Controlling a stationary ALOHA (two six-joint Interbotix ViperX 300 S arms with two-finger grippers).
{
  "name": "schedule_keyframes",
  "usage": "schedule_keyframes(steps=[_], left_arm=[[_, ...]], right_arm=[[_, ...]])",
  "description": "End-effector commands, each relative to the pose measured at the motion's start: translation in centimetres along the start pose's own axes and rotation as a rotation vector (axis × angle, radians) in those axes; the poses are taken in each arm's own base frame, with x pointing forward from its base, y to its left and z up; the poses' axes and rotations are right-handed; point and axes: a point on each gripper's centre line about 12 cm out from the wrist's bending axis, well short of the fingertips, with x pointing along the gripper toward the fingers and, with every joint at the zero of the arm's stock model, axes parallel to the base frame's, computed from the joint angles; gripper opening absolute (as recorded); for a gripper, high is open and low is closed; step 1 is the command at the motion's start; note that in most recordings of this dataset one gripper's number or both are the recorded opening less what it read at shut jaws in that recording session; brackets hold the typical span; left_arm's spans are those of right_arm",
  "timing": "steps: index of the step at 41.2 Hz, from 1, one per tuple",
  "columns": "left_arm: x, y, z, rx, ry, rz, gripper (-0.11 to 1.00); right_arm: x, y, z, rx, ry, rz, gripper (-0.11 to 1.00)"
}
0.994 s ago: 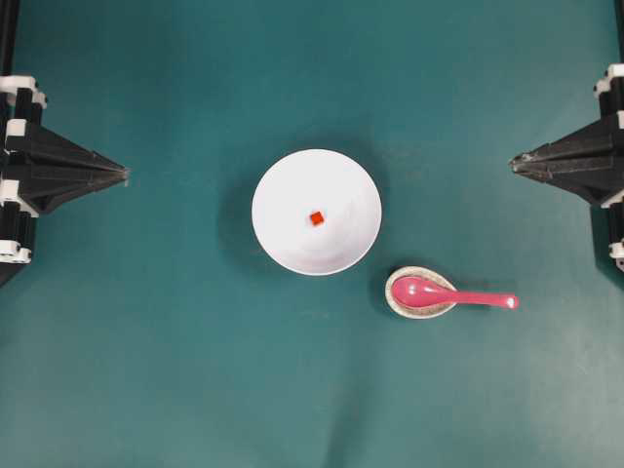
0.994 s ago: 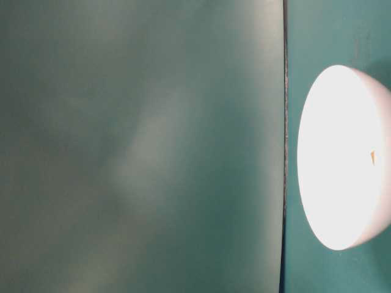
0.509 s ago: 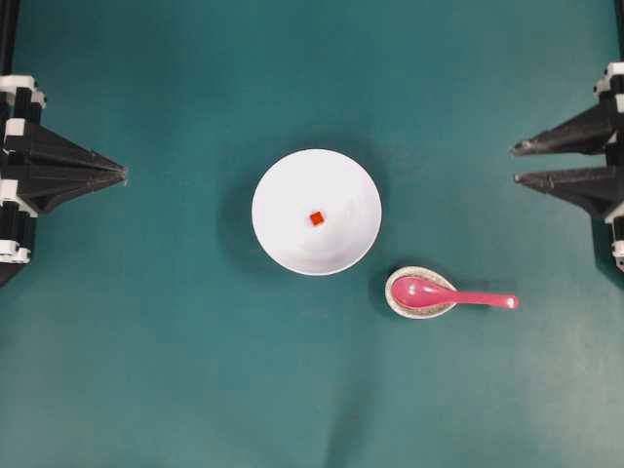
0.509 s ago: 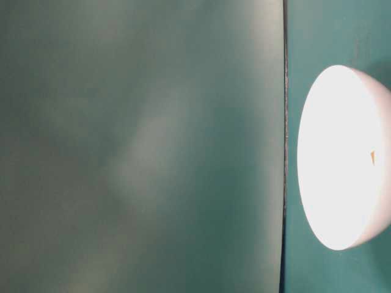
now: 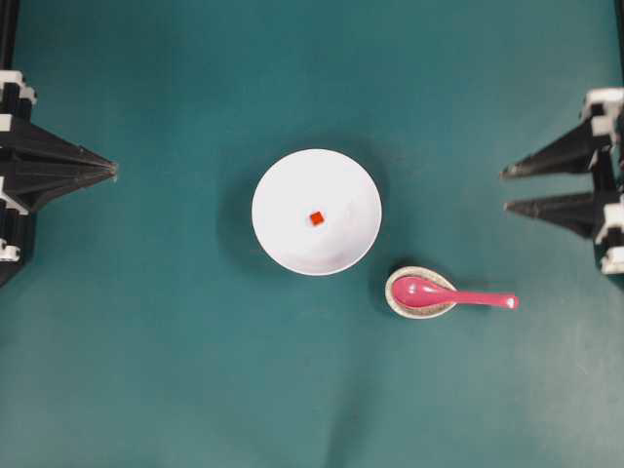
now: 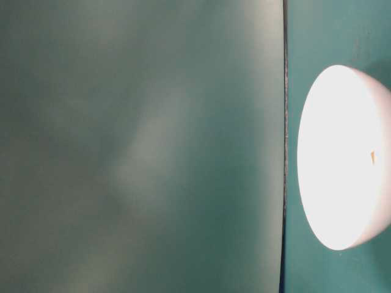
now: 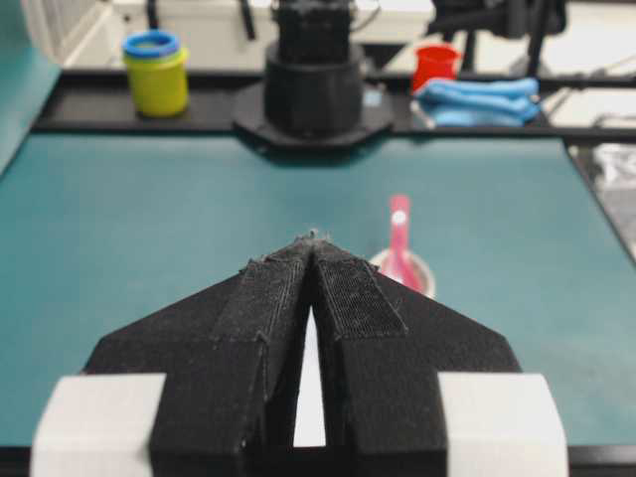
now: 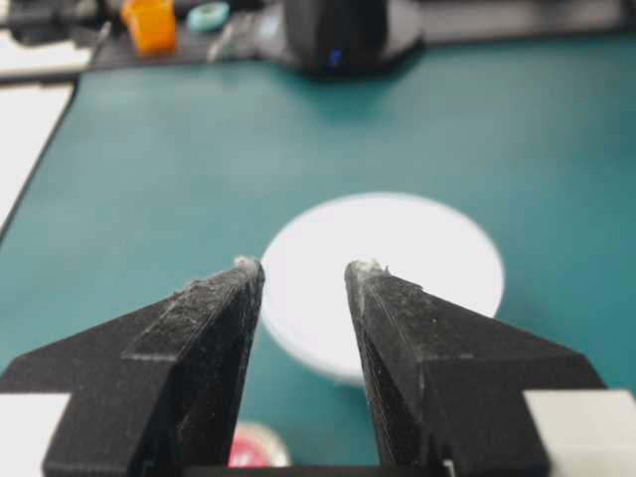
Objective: Grip the spoon and scoop the red block from the bowl with right arm.
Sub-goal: 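Move the right gripper down to the pink spoon handle, then close the right gripper on the pink spoon handle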
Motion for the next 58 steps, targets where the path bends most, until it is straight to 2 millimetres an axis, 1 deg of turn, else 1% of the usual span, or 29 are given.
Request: schedule_keyframes(steps=[1,10,21,26,29,33,42,50,58], left_arm=[[0.2,0.0,1.3,0.000,-0.035,0.000,0.00],[0.2,0.0,1.3,-0.003,-0.032,0.000,0.00],[0.2,0.0,1.2,-0.005,-0.029,0.000,0.00],[0.2,0.0,1.2,-0.005,-0.029,0.000,0.00],[0.2,0.0,1.2,-0.004,-0.029,0.001,0.00],[0.2,0.0,1.2,-0.006,-0.028,0.000,0.00],[0.2,0.0,1.1,-0.006,-0.017,0.000,0.00],[0.2,0.0,1.0,-0.006,-0.015,0.000,0.00],[0.2,0.0,1.1,-0.006,-0.017,0.000,0.00]], right_arm=[[0.2,0.3,-1.2,0.045,0.004,0.015,0.47],[0.4,1.0,-5.8,0.150,0.061,0.039,0.47],[1.4,2.3,-9.7,0.183,0.148,0.044,0.47],[1.6,2.6,-11.8,0.212,0.205,0.010,0.47],[1.6,2.8,-12.8,0.239,0.223,-0.019,0.47],[1.7,3.4,-13.6,0.254,0.229,-0.036,0.47],[1.5,4.6,-14.6,0.275,0.236,-0.054,0.47],[1.2,4.9,-15.6,0.270,0.278,-0.070,0.47],[1.5,5.1,-16.1,0.256,0.297,-0.076,0.47]])
